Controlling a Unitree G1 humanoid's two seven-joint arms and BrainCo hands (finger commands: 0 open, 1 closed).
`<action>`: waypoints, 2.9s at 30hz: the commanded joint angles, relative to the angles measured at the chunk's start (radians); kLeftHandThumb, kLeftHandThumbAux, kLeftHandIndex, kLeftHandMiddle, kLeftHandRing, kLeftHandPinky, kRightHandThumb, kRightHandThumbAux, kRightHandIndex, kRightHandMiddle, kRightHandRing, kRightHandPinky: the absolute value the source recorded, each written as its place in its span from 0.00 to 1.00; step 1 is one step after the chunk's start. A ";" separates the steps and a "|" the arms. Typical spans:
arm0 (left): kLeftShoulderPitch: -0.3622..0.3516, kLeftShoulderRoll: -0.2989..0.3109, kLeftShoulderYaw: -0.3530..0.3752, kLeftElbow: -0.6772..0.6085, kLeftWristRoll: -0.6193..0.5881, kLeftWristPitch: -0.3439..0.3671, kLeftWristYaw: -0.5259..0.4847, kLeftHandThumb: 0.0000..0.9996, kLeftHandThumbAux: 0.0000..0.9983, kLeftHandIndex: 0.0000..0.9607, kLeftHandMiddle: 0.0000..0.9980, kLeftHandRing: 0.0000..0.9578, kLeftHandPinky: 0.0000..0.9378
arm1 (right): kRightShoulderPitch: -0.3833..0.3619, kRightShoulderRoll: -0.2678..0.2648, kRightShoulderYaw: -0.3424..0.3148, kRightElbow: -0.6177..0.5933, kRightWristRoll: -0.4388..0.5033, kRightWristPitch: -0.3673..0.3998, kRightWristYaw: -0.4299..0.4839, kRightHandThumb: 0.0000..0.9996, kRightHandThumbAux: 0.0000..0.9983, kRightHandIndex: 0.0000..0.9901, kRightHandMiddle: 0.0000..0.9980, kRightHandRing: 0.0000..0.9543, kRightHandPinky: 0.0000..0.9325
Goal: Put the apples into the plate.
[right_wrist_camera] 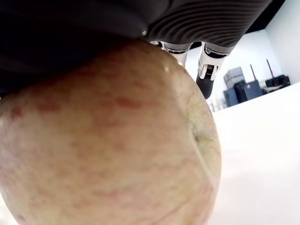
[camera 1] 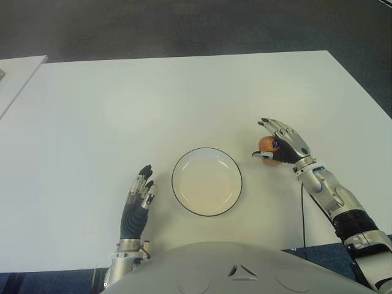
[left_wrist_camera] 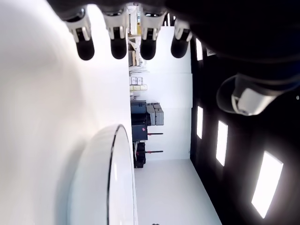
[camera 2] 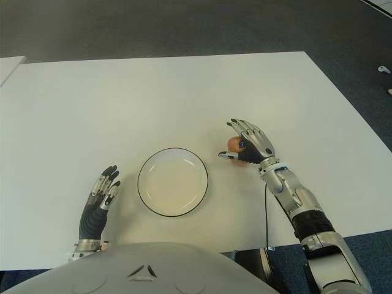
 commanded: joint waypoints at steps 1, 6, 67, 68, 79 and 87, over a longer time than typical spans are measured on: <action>0.013 0.008 -0.003 -0.012 -0.018 0.022 -0.014 0.00 0.40 0.00 0.00 0.00 0.00 | 0.021 0.029 0.057 0.064 -0.041 0.023 0.013 0.27 0.18 0.00 0.00 0.00 0.00; 0.014 0.011 -0.003 -0.019 -0.023 0.033 -0.013 0.01 0.40 0.00 0.00 0.00 0.00 | 0.003 0.041 0.076 0.096 -0.043 0.030 -0.004 0.28 0.19 0.00 0.00 0.00 0.00; -0.013 0.005 -0.008 0.030 -0.015 -0.068 -0.014 0.01 0.39 0.00 0.00 0.00 0.00 | -0.067 0.048 0.078 0.265 -0.008 -0.174 -0.418 0.80 0.69 0.87 0.90 0.92 0.94; -0.017 0.007 -0.007 0.043 -0.017 -0.079 -0.016 0.01 0.39 0.00 0.00 0.00 0.00 | -0.063 0.047 0.074 0.254 -0.005 -0.174 -0.413 0.81 0.69 0.87 0.90 0.92 0.94; -0.051 0.011 -0.005 0.111 -0.015 -0.149 -0.016 0.00 0.38 0.00 0.00 0.00 0.00 | -0.066 0.040 0.019 0.150 0.024 -0.179 -0.342 0.95 0.66 0.89 0.90 0.93 0.94; -0.034 0.005 -0.012 0.072 -0.012 -0.060 -0.002 0.00 0.39 0.00 0.00 0.00 0.00 | -0.033 0.017 -0.072 -0.147 0.087 -0.136 -0.182 0.98 0.65 0.90 0.90 0.93 0.94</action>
